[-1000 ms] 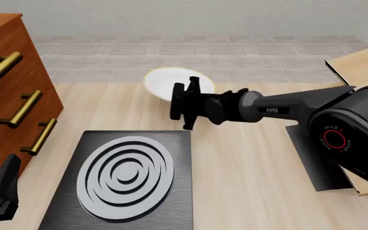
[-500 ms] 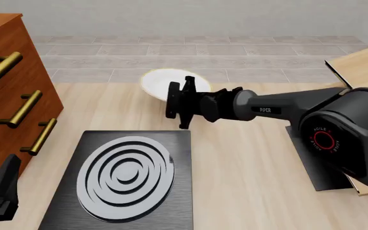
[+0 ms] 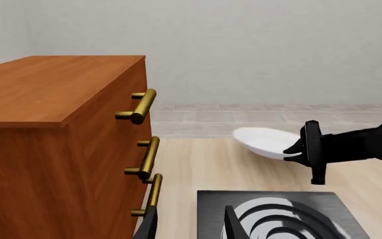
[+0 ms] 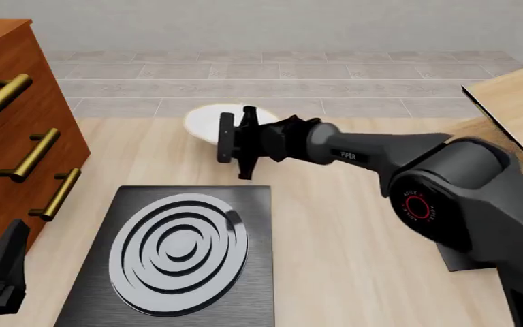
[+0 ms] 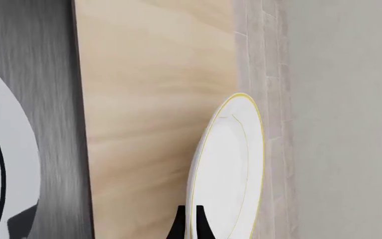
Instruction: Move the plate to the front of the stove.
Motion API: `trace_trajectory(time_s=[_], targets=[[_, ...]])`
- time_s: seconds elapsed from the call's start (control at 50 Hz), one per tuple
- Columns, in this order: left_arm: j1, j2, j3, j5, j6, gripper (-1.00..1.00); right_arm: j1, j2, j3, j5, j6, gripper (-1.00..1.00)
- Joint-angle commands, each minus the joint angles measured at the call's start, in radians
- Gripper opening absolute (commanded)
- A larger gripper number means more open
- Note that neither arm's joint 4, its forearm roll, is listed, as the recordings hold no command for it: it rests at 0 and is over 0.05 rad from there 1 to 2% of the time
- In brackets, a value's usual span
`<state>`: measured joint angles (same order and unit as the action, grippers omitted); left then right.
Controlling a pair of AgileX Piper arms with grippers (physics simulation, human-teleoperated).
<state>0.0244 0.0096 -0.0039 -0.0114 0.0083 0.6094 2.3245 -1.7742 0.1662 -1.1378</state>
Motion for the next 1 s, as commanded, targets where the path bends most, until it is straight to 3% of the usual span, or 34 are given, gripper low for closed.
trace_trajectory(time_s=[0.02,0.42,0.92,0.94,1.0], targets=[[0.000,0.000,0.000,0.002,-0.001,1.00,0.004,0.049,-0.111,0.079,0.014,-1.00],[0.000,0.003,0.000,0.000,-0.002,1.00,0.022,0.163,-0.283,0.187,0.061,-1.00],[0.000,0.004,0.000,-0.002,0.000,1.00,0.036,0.189,-0.299,0.203,0.111,-1.00],[0.000,0.003,-0.001,0.000,0.000,1.00,0.036,0.189,-0.299,0.205,0.111,1.00],[0.000,0.003,0.000,-0.001,0.000,1.00,0.035,0.189,-0.301,0.207,0.109,1.00]])
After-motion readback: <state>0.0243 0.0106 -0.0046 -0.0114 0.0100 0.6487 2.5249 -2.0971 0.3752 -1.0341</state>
